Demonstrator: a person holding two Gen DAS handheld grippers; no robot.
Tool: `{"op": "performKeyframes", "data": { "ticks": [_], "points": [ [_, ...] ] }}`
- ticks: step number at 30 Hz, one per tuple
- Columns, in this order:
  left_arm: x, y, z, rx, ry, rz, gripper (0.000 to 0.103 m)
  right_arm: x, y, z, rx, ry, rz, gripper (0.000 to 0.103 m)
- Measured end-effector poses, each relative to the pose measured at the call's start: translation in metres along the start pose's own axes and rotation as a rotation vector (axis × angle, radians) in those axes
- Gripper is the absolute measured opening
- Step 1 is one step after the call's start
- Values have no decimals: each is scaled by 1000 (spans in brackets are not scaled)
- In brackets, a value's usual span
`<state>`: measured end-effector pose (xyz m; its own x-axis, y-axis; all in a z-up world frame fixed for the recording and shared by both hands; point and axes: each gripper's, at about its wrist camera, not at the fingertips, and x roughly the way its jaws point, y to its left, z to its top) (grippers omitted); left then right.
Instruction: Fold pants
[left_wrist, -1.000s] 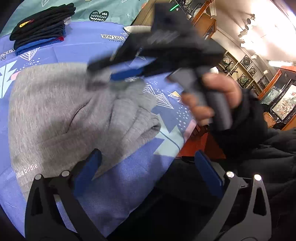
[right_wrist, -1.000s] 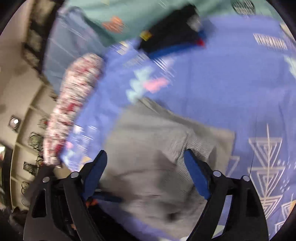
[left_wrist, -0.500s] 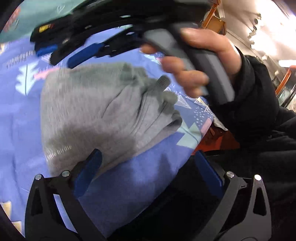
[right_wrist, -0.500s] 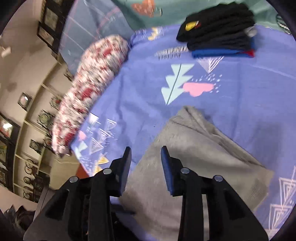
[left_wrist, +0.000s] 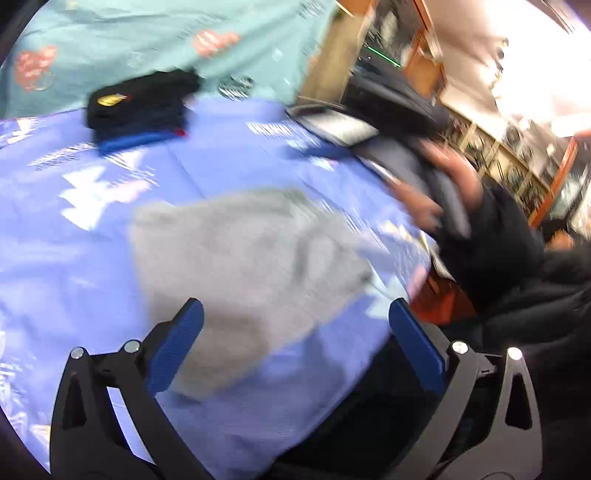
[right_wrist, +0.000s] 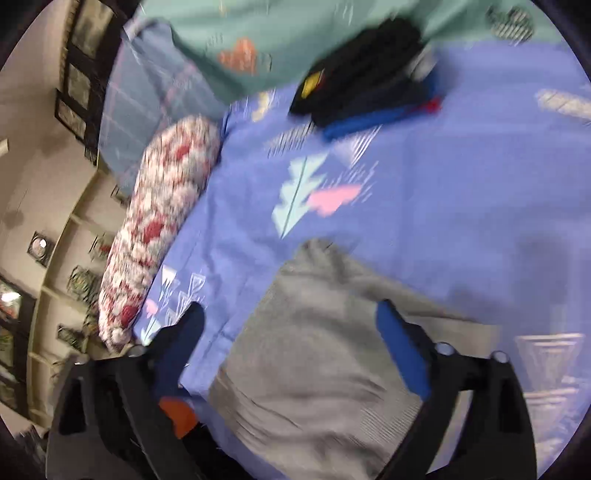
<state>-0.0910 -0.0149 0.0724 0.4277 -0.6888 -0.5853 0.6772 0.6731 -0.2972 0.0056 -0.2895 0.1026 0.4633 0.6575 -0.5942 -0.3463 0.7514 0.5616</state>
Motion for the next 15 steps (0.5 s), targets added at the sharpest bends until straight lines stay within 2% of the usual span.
{"op": "performKeyframes", "data": {
  "ticks": [2, 3, 5, 8, 11, 13, 15],
  "points": [
    [1, 34, 6, -88, 15, 28, 101, -47, -18, -17, 13, -88, -72, 102],
    [6, 53, 6, -145, 40, 38, 101, -59, -32, -27, 39, -92, -109, 102],
    [28, 94, 6, -263, 123, 43, 101, -60, -58, -49, 102, -26, -126, 102],
    [60, 125, 6, -353, 212, -3, 101, -30, -96, -77, 210, 119, -133, 102],
    [86, 120, 10, -355, 260, -81, 101, 2, -112, -87, 305, 158, 20, 102],
    [106, 114, 15, -337, 305, -141, 101, 17, -111, -80, 304, 157, 70, 102],
    [122, 110, 15, -339, 345, -149, 101, 35, -108, -71, 301, 180, 108, 102]
  ]
}}
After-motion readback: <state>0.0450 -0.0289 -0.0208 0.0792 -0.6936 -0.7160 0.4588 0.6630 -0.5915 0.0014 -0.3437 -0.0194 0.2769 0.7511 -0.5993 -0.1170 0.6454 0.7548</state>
